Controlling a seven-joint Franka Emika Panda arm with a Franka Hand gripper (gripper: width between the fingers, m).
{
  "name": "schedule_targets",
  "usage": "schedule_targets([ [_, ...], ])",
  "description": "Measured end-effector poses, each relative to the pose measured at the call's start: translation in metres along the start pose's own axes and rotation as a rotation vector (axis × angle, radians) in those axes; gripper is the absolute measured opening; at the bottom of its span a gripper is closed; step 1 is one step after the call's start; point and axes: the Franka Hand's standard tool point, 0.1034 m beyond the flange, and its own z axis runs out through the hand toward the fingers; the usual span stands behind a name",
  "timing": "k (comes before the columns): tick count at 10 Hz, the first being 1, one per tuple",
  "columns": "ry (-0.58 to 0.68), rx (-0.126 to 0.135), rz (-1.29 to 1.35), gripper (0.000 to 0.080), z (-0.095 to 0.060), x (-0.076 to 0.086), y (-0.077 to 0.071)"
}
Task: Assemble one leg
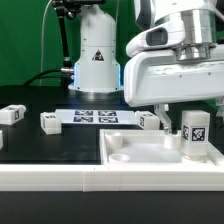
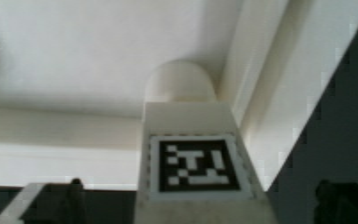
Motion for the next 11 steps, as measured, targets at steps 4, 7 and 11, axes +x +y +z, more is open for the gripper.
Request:
schedule_targets([
  [4,-0.141,0.025,-0.001,0.0649,-0.0044,0.0009,0.0002],
  [7,-0.138,0.024,-0.001,0.0397,-0.0041,0.0009,0.0003],
  [11,-0.138,0.023,0.022,0.0294,-0.0039,0.0007,0.0005],
])
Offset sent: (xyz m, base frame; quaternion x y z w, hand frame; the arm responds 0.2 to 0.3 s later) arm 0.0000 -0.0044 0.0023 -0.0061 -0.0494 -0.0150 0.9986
